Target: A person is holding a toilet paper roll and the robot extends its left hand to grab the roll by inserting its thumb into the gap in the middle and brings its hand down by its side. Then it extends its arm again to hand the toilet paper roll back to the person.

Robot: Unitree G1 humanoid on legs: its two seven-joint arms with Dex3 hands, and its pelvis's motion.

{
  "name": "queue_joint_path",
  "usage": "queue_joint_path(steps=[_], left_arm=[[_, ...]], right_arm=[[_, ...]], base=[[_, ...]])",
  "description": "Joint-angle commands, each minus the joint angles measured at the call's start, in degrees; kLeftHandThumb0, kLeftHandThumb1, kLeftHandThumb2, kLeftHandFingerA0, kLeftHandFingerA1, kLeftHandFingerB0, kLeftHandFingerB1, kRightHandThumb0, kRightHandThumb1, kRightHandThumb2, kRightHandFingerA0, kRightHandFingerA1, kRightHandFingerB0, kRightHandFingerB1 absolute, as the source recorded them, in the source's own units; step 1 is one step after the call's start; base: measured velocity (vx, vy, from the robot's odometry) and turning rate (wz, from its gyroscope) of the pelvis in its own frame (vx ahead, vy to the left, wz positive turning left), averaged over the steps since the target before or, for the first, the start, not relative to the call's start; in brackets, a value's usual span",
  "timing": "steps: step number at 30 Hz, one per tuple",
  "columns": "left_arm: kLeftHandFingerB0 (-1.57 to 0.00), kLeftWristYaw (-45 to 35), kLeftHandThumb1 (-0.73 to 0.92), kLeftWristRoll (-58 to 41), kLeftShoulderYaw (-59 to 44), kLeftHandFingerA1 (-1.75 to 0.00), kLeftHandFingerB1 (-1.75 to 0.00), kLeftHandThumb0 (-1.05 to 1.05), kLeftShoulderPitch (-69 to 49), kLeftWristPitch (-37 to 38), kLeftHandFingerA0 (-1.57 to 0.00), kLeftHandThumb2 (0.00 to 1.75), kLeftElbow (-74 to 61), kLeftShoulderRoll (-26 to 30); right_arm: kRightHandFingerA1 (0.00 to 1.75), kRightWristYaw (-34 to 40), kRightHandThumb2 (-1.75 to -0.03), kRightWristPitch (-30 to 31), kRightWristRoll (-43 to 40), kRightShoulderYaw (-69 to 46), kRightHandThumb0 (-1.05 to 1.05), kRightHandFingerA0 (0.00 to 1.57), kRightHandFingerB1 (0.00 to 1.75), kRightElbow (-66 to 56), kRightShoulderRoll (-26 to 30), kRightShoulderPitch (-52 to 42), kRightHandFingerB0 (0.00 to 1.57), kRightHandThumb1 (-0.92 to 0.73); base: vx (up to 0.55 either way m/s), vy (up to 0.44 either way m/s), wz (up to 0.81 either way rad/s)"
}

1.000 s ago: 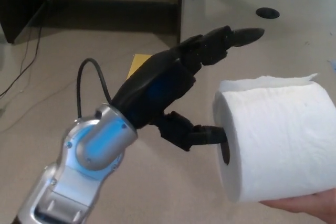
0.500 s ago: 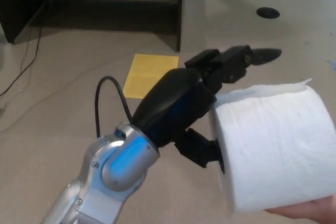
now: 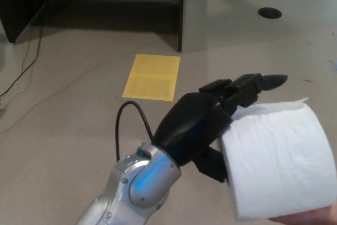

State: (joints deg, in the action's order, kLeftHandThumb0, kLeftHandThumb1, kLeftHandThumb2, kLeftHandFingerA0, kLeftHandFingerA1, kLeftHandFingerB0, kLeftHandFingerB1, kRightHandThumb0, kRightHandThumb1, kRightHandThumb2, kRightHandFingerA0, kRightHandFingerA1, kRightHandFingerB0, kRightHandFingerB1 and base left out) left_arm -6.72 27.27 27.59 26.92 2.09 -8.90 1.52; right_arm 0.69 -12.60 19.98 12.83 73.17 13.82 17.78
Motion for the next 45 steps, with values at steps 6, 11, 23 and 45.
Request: queue_joint_path(steps=[6,11,23,45], left_arm=[[-0.76,5.7,0.80,-2.3,-0.6,-1.51,-1.31,-0.09,0.0,11.3,-0.73,0.72,2.9,-3.6],[-0.69,5.2,0.81,-2.8,-2.6,-1.54,-1.41,-0.05,-0.3,9.5,-0.70,0.75,0.7,-4.0],[-0.78,4.1,0.77,-7.9,-7.0,-1.50,-1.25,-0.05,-3.0,10.0,-0.83,0.74,-1.8,-4.3],[-0.83,-3.0,0.81,-26.4,-40.1,-1.34,-1.15,-0.13,-24.3,14.8,-1.02,0.69,-2.4,12.0]], right_arm=[[0.66,-0.4,-0.59,0.0,-0.4,-0.6,-0.35,0.71,0.42,-0.2,0.7,0.7,0.49,-0.64],[0.65,-0.7,-0.59,0.0,0.1,-0.1,-0.34,0.70,0.41,-0.3,0.7,1.7,0.48,-0.65],[0.62,-0.7,-0.58,0.1,-0.1,-0.3,-0.36,0.67,0.42,-0.1,0.6,1.7,0.48,-0.65],[0.56,-0.6,-0.59,0.0,-0.4,-0.8,-0.35,0.70,0.41,0.3,2.7,-2.9,0.48,-0.65]], base=[[0.00,0.000,0.00],[0.00,0.000,0.00],[0.00,0.000,0.00],[0.00,0.000,0.00]])
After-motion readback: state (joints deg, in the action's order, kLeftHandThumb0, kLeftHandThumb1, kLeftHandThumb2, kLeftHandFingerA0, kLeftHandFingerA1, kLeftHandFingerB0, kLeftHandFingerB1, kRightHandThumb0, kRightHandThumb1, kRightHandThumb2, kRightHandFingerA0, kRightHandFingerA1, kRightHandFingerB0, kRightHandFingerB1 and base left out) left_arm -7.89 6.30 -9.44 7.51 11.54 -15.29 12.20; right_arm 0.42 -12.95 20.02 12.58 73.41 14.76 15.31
